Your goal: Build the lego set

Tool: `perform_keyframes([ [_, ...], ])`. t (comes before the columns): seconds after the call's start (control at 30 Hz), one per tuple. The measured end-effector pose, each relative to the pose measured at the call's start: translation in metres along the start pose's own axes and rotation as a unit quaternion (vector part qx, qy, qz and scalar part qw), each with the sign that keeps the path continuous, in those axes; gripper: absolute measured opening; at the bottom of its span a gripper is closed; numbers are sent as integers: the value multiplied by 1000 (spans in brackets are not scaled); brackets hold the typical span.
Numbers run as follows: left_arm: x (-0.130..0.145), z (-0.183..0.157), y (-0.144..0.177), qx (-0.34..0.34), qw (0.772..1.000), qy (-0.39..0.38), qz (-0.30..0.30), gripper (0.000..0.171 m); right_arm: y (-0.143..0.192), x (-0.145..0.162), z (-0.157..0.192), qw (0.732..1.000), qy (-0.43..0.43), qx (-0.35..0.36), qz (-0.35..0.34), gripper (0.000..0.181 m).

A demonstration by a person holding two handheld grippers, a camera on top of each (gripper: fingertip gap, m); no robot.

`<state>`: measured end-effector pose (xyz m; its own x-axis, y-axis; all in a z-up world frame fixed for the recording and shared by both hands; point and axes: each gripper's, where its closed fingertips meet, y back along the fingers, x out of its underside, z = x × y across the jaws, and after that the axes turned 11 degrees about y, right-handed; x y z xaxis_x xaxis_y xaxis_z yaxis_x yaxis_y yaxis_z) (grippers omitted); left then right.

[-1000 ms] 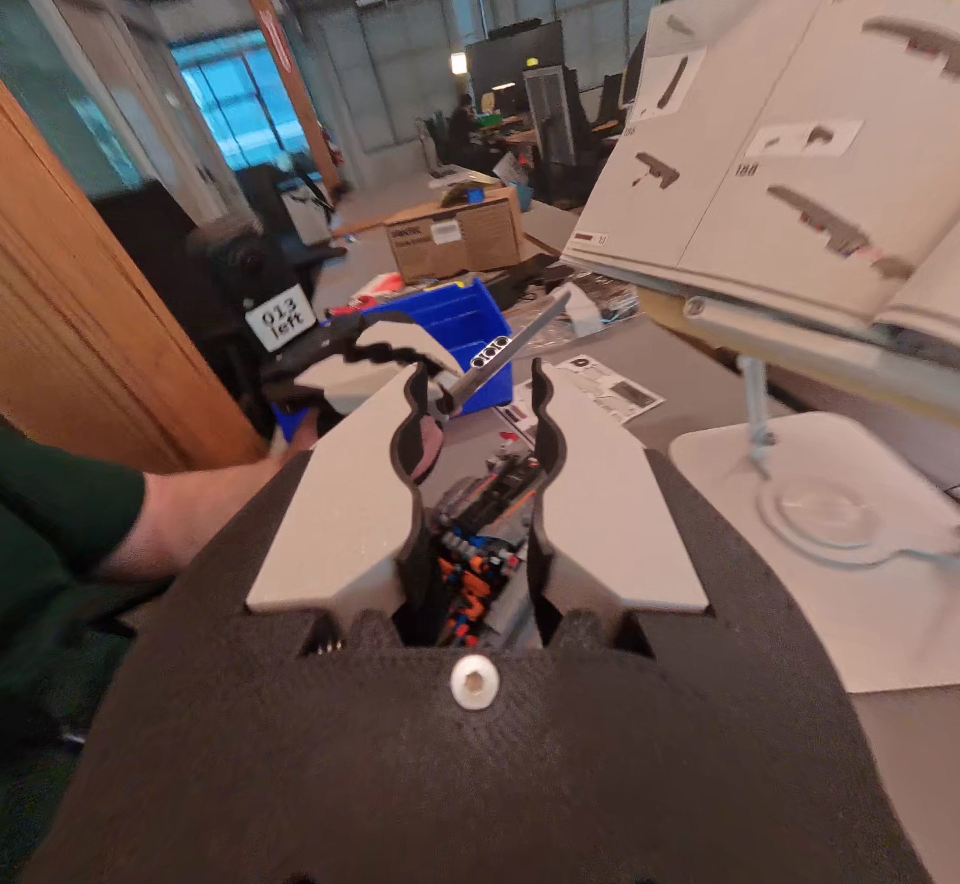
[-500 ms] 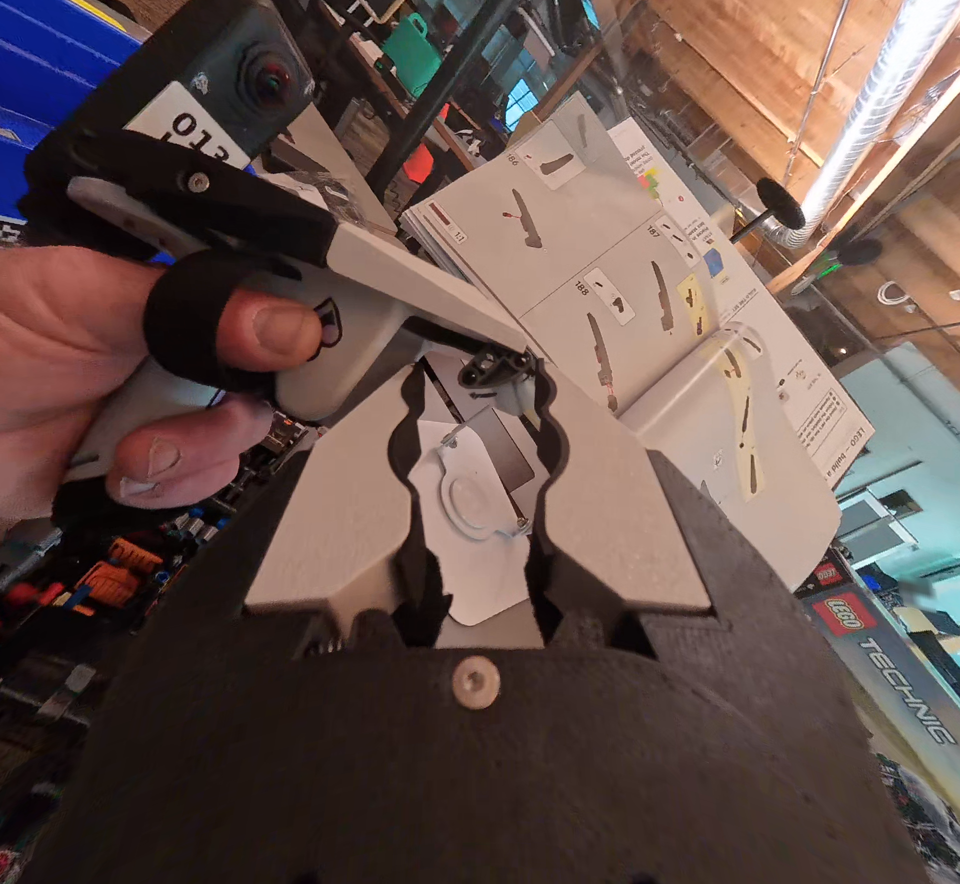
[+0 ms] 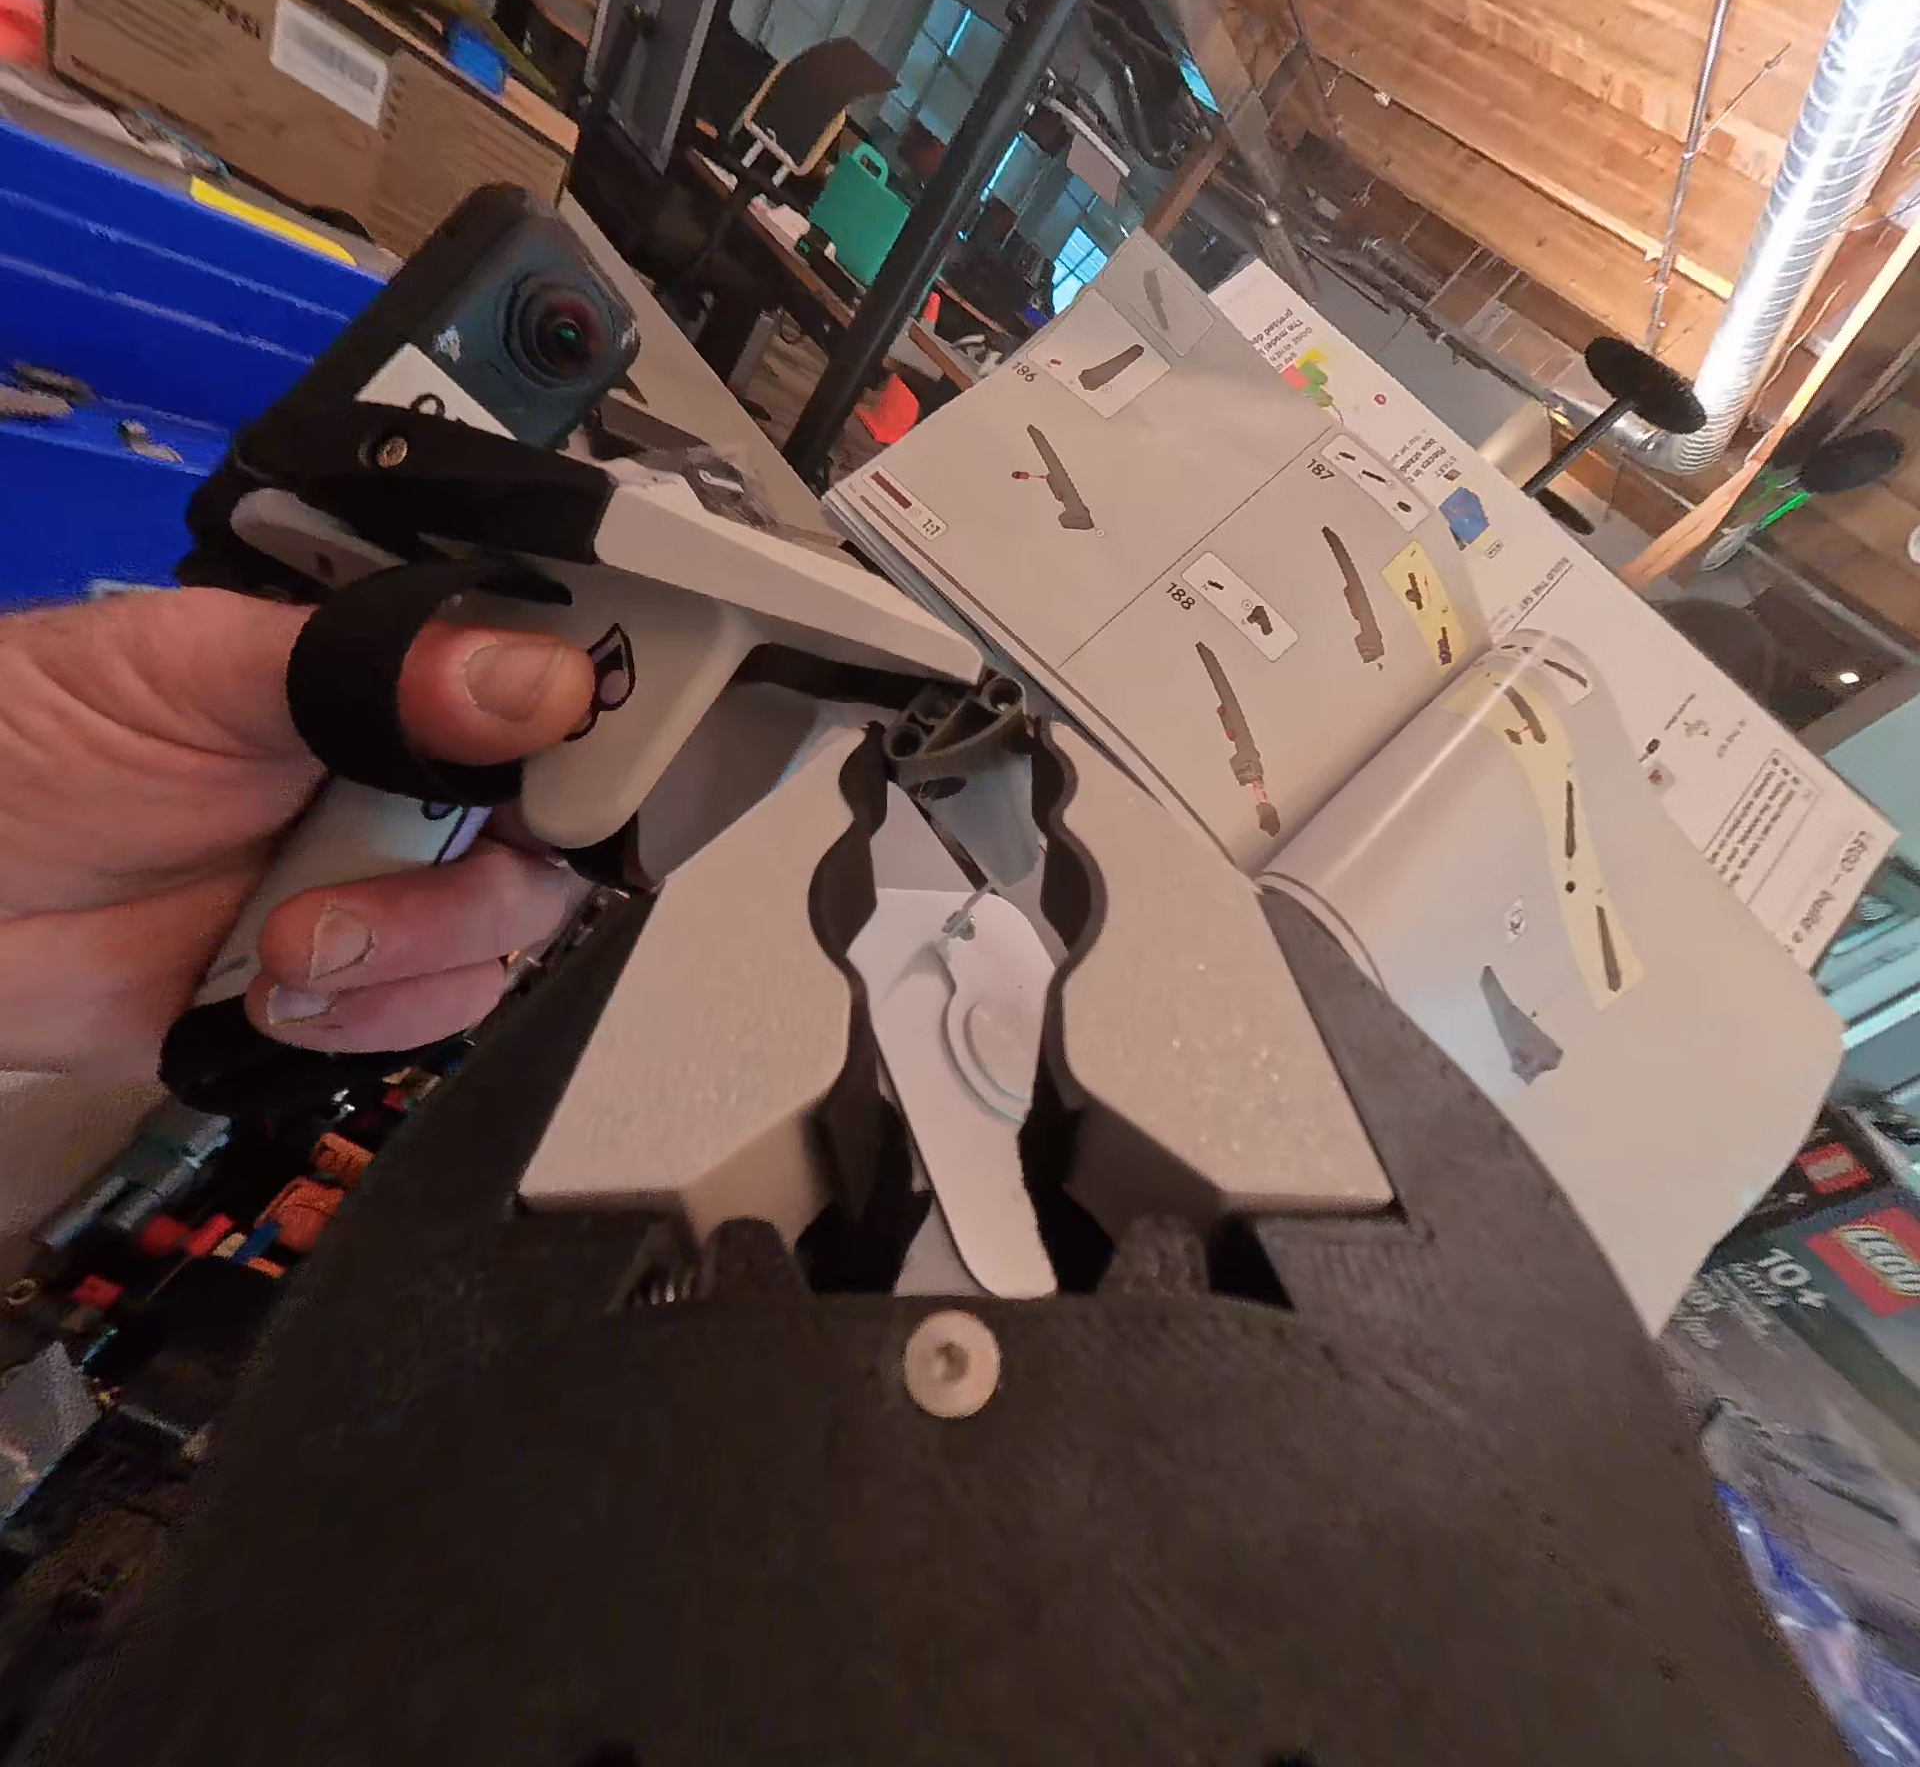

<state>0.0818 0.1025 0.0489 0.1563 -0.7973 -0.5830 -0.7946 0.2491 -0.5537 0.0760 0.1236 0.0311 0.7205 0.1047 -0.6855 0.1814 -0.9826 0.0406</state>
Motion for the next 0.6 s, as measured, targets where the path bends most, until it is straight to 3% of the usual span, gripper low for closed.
perform_keyframes([
  [0.4, -4, -3, 0, -13, 1000, -26, 2, 16, 27, -1, -26, 977, -193, -27, -88, 25],
  [0.6, -5, 4, 3, -60, 993, -96, 24, 19, 38, -3, -31, 961, -233, -66, -130, 26],
])
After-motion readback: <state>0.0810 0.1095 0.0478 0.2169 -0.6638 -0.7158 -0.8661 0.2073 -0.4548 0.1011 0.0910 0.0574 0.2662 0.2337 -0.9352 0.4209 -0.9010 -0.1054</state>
